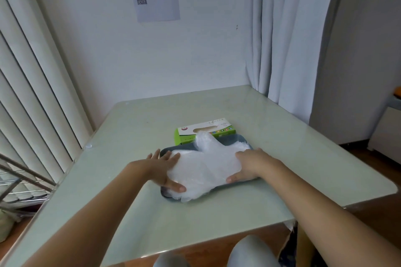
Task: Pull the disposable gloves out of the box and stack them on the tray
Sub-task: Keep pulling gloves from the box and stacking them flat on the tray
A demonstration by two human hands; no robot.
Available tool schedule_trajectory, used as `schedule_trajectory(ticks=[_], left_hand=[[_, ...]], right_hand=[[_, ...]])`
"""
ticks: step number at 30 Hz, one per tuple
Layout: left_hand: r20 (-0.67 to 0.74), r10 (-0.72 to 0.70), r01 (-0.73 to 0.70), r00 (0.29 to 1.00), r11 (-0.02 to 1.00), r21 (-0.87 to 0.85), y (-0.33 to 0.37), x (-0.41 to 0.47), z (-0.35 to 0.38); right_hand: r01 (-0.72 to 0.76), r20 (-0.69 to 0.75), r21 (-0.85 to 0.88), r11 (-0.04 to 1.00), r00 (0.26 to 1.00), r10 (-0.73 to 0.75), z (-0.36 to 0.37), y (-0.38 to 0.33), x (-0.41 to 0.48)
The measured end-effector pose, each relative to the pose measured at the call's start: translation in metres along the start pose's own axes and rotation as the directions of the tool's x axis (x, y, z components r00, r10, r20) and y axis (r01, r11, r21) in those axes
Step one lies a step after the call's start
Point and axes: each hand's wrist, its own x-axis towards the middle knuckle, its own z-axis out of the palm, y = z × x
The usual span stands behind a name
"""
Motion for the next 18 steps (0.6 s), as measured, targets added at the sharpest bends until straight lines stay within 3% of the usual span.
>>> schedule_trajectory(ticks=[7,12,18], left_hand=[[0.035,-0.002,0.006,0.999,0.992,-0.125,-0.012,0.000,-0.021],[-0.222,-0.015,-0.046,0.975,0.963,-0.267,-0.019,0.015,-0.052],[-0.353,-0.083,-0.111,0.932,0.861,-0.497,-0.025,0.062,-0.058]], right_hand=[[0.050,0.046,0.097,0.994,0.997,-0.055,-0.026,0.015,0.004],[0.233,-0.365,0.364,0.902,0.927,-0.092,-0.043,0.009,0.036],[0.252,-0.467,0.354,0.901,0.882,-0.063,-0.057,-0.017,0.087]])
